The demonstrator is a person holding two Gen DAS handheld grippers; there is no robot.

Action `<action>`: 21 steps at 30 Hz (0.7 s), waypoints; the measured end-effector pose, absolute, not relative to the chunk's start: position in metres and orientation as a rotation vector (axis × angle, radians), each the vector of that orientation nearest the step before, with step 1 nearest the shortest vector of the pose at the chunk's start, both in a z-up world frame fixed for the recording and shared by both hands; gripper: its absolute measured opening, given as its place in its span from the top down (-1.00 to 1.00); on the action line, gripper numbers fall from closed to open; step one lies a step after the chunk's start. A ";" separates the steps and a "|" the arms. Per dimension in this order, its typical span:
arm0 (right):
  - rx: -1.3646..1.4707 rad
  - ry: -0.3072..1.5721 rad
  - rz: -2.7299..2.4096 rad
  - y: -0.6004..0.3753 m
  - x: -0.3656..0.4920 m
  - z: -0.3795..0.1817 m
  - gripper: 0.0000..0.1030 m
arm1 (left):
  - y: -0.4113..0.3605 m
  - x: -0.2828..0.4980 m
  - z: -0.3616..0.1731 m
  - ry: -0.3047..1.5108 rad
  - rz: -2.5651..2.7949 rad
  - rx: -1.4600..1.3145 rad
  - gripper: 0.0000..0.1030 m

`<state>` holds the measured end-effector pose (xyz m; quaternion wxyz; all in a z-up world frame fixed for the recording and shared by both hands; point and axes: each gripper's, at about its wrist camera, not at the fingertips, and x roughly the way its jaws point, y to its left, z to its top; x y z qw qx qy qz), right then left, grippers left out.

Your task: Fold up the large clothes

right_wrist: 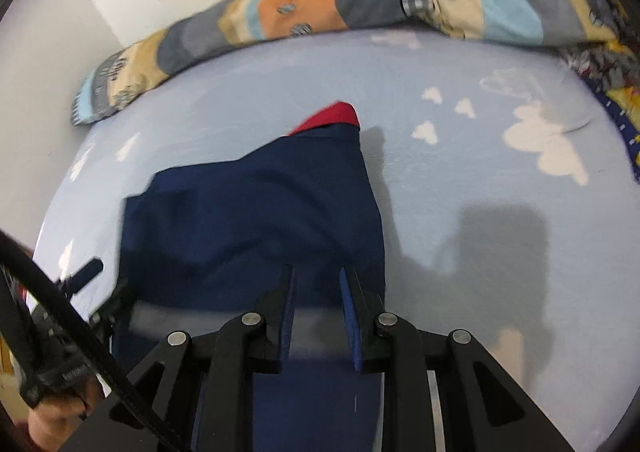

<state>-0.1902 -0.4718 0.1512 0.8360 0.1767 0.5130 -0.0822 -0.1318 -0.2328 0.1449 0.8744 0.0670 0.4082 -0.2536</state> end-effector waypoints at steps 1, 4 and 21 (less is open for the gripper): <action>0.355 1.082 -0.166 -0.465 -0.201 0.158 0.52 | -0.231 -0.145 0.150 0.835 -0.537 0.152 -0.88; 0.333 1.075 -0.131 -0.440 -0.240 0.173 0.52 | -0.220 -0.190 0.152 0.805 -0.548 0.183 -0.88; 0.422 1.187 -0.130 -0.391 -0.339 0.113 0.40 | -0.206 -0.273 0.086 0.821 -0.526 0.244 -0.90</action>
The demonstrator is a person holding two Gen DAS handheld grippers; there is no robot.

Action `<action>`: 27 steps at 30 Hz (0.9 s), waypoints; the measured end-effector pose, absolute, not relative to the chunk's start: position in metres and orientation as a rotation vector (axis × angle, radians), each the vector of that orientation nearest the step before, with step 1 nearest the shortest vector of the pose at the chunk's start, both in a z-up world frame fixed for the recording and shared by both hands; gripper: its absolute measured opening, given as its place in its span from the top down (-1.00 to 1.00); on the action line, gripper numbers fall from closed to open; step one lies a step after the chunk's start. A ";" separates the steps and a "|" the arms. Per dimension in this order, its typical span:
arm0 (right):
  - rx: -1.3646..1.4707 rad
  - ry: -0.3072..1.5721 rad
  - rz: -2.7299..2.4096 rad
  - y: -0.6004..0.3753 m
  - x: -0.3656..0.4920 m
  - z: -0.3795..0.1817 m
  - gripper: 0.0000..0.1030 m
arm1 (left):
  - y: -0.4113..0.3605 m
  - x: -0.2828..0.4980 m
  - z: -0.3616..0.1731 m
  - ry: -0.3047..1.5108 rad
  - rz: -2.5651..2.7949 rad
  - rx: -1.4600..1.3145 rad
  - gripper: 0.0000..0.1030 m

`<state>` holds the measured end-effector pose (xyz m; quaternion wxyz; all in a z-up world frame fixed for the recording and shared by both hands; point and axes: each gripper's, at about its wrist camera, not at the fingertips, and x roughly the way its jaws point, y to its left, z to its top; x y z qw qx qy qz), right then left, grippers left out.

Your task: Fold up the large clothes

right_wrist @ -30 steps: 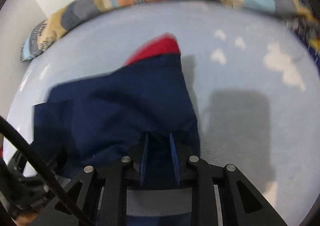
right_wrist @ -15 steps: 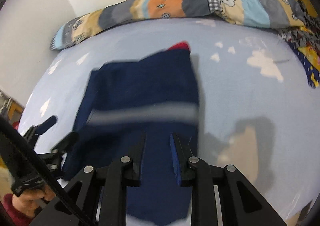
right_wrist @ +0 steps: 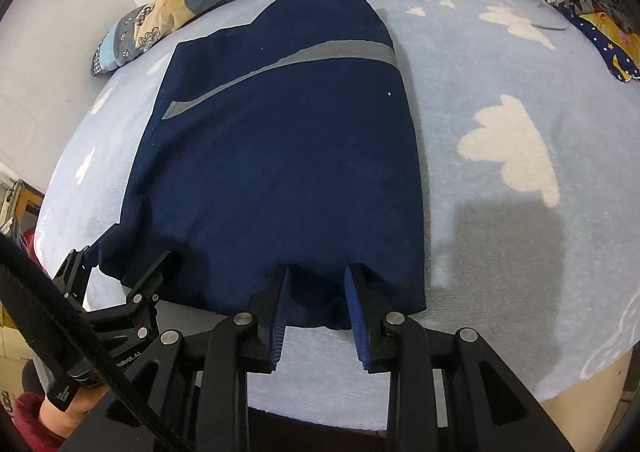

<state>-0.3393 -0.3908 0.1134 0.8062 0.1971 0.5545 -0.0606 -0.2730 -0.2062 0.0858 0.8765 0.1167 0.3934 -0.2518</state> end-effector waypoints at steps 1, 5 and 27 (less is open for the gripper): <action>0.413 1.184 -0.129 -0.390 -0.340 0.113 0.40 | -0.206 -0.274 0.085 0.813 -0.526 0.247 -0.90; 0.356 1.173 -0.139 -0.383 -0.340 0.113 0.38 | -0.207 -0.275 0.086 0.796 -0.523 0.259 -0.91; 0.112 1.047 -0.176 -0.340 -0.349 0.139 -0.18 | -0.208 -0.281 0.090 0.743 -0.499 0.268 -0.95</action>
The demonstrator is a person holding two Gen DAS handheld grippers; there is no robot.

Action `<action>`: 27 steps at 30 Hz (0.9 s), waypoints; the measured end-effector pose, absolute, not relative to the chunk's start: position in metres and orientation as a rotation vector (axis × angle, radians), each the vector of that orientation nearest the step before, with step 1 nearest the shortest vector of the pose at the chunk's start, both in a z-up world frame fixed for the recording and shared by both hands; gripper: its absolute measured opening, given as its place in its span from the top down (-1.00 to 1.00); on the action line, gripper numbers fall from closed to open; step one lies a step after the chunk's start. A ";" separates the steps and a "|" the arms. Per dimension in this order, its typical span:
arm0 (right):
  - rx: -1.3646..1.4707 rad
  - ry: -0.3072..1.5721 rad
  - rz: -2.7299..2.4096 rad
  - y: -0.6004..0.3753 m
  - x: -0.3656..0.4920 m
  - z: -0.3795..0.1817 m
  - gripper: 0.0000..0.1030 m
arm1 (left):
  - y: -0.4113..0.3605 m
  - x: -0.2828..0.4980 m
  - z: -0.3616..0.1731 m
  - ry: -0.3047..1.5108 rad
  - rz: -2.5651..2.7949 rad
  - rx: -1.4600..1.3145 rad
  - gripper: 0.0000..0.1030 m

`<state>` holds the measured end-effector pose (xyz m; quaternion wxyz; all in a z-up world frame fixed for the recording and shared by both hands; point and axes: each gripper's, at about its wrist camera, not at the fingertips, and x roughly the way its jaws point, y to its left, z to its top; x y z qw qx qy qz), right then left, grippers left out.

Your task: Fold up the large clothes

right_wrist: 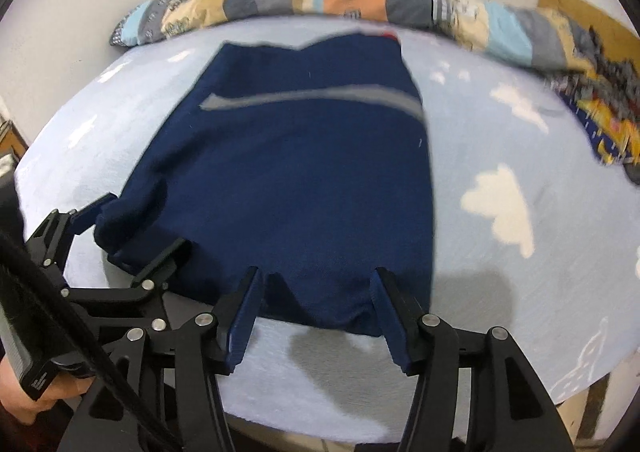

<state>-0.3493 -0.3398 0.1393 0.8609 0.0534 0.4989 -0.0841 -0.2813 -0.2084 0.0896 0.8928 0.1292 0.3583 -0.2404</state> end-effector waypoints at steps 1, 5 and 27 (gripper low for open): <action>0.093 1.031 -0.189 -0.339 -0.350 0.143 -0.20 | -0.209 -0.282 0.090 0.737 -0.497 0.273 -0.95; 0.008 0.966 -0.233 -0.334 -0.353 0.158 -0.30 | -0.210 -0.285 0.090 0.716 -0.489 0.284 -0.95; -0.035 0.967 -0.248 -0.324 -0.353 0.157 -0.32 | -0.205 -0.298 0.097 0.693 -0.473 0.290 -0.95</action>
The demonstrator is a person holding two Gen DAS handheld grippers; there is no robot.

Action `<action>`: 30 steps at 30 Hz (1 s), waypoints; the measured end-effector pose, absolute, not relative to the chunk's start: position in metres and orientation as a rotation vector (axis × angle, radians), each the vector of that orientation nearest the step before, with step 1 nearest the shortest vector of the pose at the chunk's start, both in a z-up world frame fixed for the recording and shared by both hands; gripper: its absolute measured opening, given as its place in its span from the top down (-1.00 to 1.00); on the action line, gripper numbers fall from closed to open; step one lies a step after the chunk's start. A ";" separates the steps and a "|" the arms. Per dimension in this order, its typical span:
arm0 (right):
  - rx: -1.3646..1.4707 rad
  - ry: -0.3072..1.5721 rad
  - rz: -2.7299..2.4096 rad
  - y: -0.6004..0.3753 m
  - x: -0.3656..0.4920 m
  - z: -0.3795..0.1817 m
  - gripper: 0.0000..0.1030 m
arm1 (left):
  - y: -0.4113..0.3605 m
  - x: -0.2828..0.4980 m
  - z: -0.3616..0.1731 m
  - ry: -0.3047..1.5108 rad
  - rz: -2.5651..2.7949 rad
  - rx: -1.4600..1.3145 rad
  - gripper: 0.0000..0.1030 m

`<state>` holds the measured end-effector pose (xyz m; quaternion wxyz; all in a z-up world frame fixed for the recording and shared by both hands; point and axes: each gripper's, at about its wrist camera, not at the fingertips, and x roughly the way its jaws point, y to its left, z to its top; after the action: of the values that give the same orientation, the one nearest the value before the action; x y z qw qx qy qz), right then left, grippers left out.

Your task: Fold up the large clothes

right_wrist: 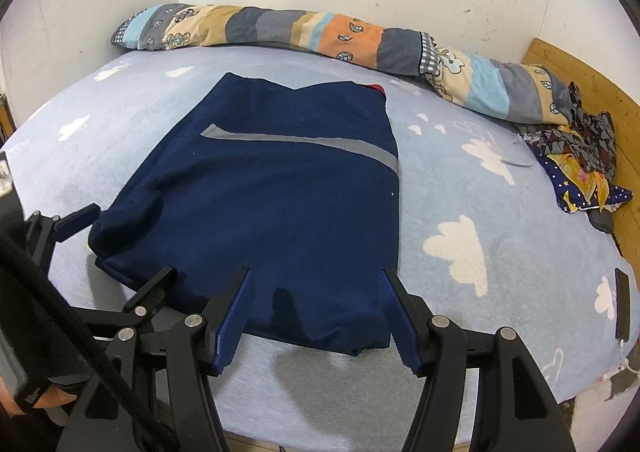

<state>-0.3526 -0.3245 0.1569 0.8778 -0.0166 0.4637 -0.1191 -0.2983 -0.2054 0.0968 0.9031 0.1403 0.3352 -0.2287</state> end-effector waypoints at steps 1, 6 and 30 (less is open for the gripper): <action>-0.034 0.969 -0.249 -0.325 -0.352 0.156 -0.32 | -0.204 -0.299 0.099 0.687 -0.473 0.285 -0.95; -0.037 0.974 -0.252 -0.324 -0.351 0.155 -0.32 | -0.197 -0.295 0.108 0.657 -0.448 0.256 -0.95; -0.082 1.057 -0.252 -0.318 -0.343 0.127 -0.32 | -0.185 -0.274 0.090 0.756 -0.405 0.194 -0.95</action>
<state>-0.3429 -0.3177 0.1275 0.8552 -0.0392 0.5028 -0.1197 -0.2739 -0.1853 0.0903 0.9048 0.0937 0.3661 -0.1961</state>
